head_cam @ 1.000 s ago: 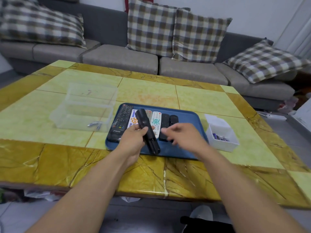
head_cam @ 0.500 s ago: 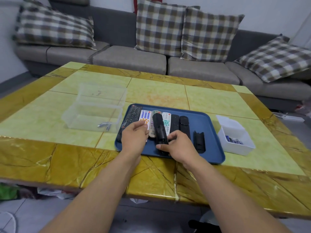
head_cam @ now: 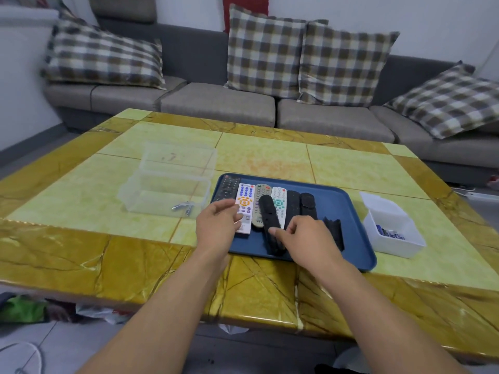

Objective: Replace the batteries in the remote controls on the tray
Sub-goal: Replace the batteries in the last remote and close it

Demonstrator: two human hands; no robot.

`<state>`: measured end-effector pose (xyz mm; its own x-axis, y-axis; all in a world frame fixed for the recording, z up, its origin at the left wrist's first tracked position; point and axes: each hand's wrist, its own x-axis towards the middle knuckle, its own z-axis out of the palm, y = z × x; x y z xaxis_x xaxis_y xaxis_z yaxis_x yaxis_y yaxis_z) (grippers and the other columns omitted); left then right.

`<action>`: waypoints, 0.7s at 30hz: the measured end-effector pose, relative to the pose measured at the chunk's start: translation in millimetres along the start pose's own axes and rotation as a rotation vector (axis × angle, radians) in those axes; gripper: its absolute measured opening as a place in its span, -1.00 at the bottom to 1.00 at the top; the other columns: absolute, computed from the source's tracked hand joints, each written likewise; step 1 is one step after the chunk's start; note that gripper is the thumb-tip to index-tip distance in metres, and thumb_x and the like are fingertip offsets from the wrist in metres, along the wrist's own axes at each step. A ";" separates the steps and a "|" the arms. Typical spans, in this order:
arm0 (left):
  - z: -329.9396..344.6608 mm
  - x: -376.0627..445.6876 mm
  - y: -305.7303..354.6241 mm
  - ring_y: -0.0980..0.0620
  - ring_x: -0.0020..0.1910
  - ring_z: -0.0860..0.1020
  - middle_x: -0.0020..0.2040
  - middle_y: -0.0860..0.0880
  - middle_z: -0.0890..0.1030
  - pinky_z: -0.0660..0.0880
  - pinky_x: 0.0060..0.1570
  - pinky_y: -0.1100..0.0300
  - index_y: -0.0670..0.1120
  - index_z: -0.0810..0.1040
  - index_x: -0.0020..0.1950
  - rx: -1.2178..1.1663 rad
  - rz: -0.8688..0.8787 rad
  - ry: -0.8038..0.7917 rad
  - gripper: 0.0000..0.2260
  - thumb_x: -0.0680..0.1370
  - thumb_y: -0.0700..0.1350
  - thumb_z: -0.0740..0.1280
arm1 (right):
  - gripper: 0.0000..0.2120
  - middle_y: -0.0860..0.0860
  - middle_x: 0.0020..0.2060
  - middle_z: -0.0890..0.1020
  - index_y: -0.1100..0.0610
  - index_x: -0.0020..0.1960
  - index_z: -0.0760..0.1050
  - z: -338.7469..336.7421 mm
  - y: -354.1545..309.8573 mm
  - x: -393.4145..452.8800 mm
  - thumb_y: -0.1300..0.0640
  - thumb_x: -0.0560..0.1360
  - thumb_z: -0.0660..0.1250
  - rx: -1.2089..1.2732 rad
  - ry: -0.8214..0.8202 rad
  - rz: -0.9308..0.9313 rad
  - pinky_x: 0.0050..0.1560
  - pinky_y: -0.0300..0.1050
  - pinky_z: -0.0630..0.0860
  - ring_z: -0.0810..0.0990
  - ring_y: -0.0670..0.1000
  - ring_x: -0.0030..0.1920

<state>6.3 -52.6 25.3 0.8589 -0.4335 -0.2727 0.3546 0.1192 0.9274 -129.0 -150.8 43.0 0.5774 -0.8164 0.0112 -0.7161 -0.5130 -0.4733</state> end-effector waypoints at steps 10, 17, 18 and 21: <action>-57.1 19.5 21.3 -0.01 -0.26 0.58 -0.08 -0.10 0.67 0.53 -0.26 0.17 -0.06 0.50 0.30 -0.138 0.078 0.254 -0.74 0.63 -0.25 0.25 | -0.71 -0.01 0.07 0.62 0.02 0.23 0.54 13.2 -99.3 36.9 0.27 0.57 0.29 -0.046 -0.030 -0.459 0.03 -0.02 0.52 0.56 0.04 0.10; -82.9 34.5 30.4 0.03 -0.38 0.42 -0.09 -0.08 0.73 0.44 -0.24 0.10 0.15 0.38 0.48 0.061 -0.011 0.222 -0.35 0.49 -0.39 0.13 | -0.47 0.01 0.23 0.58 -0.01 0.37 0.52 44.9 -194.4 105.1 0.42 0.51 0.32 -0.515 -0.454 -0.737 0.03 -0.16 0.48 0.58 0.03 0.16; -83.4 36.8 29.1 0.03 -0.39 0.43 -0.11 -0.06 0.73 0.45 -0.25 0.10 0.16 0.39 0.47 0.064 -0.023 0.229 -0.35 0.49 -0.39 0.13 | -0.45 -0.03 0.18 0.60 -0.03 0.36 0.54 52.8 -201.4 111.6 0.41 0.48 0.36 -0.565 -0.522 -0.743 0.03 -0.15 0.51 0.59 0.01 0.12; -78.2 38.2 27.9 0.04 -0.43 0.40 -0.15 -0.07 0.71 0.45 -0.33 0.14 0.16 0.38 0.46 0.012 -0.024 0.235 -0.41 0.54 -0.36 0.11 | -0.48 -0.06 -0.01 0.64 -0.01 0.25 0.63 71.5 -214.4 119.8 0.43 0.41 0.34 -0.671 -0.580 -0.776 -0.08 -0.12 0.58 0.60 0.00 -0.08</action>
<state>77.9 4.0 20.7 0.9133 -0.2163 -0.3452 0.3726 0.1007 0.9225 121.7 -119.6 82.8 0.9173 -0.0700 -0.3919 -0.0572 -0.9974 0.0444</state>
